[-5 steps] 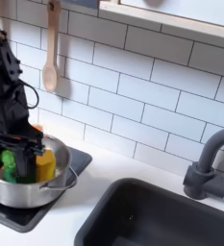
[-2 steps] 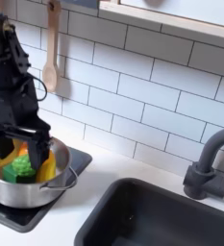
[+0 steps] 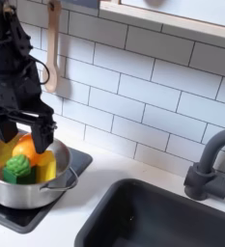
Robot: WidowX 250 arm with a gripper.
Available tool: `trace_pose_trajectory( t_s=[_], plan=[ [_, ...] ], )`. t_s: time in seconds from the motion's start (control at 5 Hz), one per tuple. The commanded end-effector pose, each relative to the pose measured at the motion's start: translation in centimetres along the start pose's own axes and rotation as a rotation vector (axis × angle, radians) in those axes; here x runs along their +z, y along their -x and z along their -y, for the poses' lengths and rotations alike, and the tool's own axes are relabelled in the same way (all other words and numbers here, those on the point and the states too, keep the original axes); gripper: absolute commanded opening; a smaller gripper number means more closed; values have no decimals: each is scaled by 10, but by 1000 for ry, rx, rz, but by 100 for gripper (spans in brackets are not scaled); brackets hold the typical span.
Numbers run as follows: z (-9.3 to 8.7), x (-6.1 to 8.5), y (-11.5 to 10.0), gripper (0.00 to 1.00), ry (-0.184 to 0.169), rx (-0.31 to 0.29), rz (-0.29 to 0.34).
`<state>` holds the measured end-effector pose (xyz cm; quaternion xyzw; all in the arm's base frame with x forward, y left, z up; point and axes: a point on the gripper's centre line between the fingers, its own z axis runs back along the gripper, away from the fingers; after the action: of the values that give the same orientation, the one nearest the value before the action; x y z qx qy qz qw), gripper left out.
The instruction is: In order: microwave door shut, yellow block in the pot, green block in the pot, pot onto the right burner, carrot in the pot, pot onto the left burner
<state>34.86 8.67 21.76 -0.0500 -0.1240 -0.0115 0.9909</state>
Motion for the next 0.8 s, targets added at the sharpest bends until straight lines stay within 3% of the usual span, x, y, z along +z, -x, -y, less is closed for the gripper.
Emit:
trace_pose_trajectory(
  t_s=[0.0,0.4,0.6],
  plan=[
    [-29,16,2,100,-83,70,20],
    [-41,15,10,100,-131,89,-18],
    [-40,7,16,0,-151,87,-51]
  ],
)
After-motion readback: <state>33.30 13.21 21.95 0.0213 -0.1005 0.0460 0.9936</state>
